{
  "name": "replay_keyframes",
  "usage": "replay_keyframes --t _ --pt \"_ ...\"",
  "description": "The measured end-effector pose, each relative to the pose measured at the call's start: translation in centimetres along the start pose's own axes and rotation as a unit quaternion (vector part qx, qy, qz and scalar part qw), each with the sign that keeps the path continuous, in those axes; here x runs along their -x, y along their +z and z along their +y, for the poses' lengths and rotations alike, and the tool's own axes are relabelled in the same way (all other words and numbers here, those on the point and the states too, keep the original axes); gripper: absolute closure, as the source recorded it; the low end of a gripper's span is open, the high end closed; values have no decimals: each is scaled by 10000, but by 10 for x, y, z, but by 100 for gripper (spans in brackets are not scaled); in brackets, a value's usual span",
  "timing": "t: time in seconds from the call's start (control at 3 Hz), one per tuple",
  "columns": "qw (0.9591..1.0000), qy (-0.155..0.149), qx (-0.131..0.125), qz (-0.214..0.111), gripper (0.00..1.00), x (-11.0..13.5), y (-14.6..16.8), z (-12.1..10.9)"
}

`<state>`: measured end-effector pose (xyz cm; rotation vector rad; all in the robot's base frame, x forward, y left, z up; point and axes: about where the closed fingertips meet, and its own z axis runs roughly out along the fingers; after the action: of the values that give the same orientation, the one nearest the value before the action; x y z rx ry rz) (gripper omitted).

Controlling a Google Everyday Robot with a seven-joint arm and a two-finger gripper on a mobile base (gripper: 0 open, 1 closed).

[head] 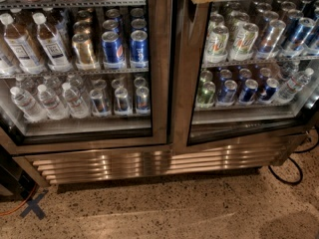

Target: Open right fridge door

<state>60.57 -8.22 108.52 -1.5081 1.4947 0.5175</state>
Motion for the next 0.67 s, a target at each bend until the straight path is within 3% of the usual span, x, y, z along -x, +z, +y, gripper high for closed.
replay_keyframes --t 0.67 --pt "9999 123 -63 62 100 3 -7 11"
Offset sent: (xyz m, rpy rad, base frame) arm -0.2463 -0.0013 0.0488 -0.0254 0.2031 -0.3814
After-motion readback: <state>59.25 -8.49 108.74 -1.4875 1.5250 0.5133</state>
